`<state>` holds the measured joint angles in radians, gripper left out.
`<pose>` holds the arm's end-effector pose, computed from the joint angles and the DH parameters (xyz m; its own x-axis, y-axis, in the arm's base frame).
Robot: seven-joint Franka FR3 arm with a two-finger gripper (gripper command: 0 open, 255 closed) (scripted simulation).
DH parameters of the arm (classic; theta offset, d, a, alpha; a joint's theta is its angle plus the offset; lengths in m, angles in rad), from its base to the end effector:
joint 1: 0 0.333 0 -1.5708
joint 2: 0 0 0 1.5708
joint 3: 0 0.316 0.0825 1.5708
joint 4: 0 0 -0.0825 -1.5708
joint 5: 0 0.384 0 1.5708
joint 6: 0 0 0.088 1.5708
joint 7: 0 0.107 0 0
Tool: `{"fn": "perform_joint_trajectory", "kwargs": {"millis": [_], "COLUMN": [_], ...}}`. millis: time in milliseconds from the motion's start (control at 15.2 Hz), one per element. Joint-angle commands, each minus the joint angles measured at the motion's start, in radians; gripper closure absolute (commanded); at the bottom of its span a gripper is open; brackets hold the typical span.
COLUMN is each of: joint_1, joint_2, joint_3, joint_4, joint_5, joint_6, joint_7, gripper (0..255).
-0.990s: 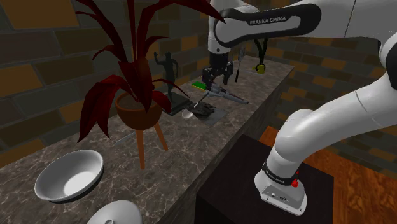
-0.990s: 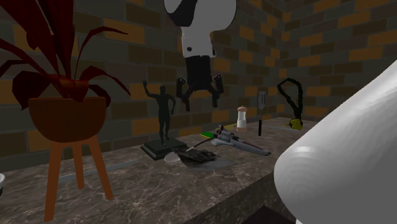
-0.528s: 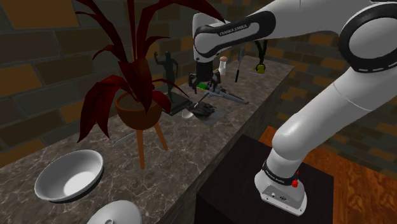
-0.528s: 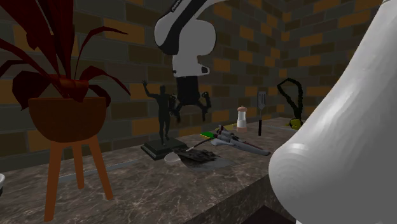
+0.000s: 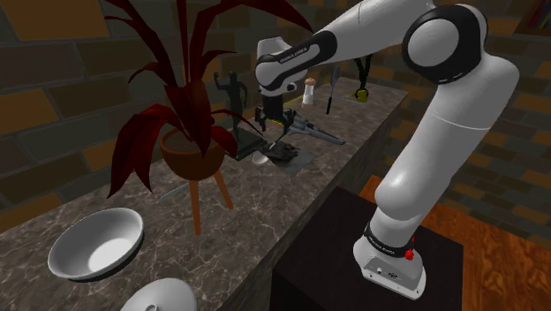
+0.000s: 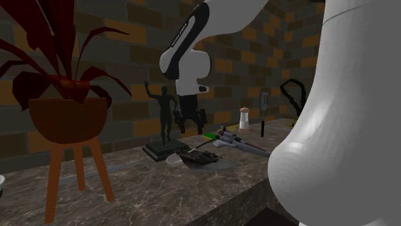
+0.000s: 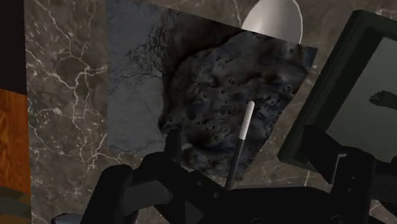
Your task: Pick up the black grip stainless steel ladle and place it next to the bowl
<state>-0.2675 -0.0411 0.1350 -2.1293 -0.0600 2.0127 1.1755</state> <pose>0.5188 -0.0723 0.4205 0.2871 -0.9576 0.0237 -0.9544 -0.2839 0.0929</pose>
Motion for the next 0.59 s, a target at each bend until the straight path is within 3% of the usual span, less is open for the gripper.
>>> {"fn": "perform_joint_trajectory", "kwargs": {"millis": [0,132,528], "joint_1": [-0.016,-0.029,-0.029], "joint_2": [0.074,0.134,0.164], "joint_3": [-0.012,-0.028,-0.032], "joint_4": [0.045,0.081,0.034], "joint_5": [-0.003,-0.002,-0.009], "joint_6": [0.024,0.044,0.121], "joint_7": [0.106,0.198,0.202], "gripper": [0,0,0]}}
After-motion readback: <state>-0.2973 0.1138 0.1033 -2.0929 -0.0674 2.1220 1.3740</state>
